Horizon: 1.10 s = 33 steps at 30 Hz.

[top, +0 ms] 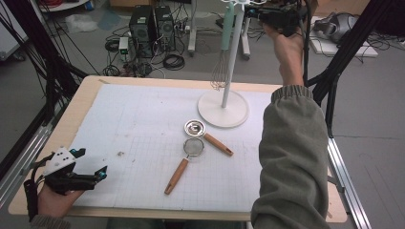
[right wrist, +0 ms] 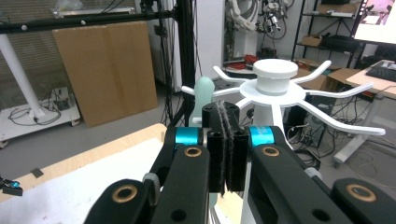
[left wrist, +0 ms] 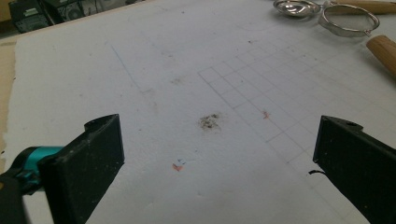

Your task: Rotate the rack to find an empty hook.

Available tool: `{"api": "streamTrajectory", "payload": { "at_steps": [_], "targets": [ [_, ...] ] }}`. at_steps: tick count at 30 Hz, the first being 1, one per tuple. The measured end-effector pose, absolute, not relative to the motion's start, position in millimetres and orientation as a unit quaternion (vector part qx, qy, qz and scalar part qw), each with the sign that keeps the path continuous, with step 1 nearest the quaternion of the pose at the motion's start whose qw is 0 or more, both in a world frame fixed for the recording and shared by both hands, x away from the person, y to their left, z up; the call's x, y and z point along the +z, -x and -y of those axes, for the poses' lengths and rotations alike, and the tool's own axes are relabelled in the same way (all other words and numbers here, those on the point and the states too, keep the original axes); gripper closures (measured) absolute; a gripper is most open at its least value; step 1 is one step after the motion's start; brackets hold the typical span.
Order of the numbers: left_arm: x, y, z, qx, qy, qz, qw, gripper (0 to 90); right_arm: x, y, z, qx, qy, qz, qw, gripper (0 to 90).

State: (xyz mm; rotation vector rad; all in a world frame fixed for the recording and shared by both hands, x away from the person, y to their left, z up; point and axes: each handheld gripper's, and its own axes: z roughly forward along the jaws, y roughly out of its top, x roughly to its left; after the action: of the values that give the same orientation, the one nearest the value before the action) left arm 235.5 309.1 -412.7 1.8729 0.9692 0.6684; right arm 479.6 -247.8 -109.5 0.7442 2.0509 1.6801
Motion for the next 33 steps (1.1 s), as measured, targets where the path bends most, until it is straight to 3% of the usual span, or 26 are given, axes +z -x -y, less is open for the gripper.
{"api": "streamTrajectory", "payload": {
  "at_steps": [33],
  "targets": [
    [-412.4, -231.8, -305.7, 0.273, -0.759, -0.388, 0.446, 2.3, -135.9, -422.8, 261.0, 0.621, -0.213, -0.736, 0.165, 89.4]
  ]
}}
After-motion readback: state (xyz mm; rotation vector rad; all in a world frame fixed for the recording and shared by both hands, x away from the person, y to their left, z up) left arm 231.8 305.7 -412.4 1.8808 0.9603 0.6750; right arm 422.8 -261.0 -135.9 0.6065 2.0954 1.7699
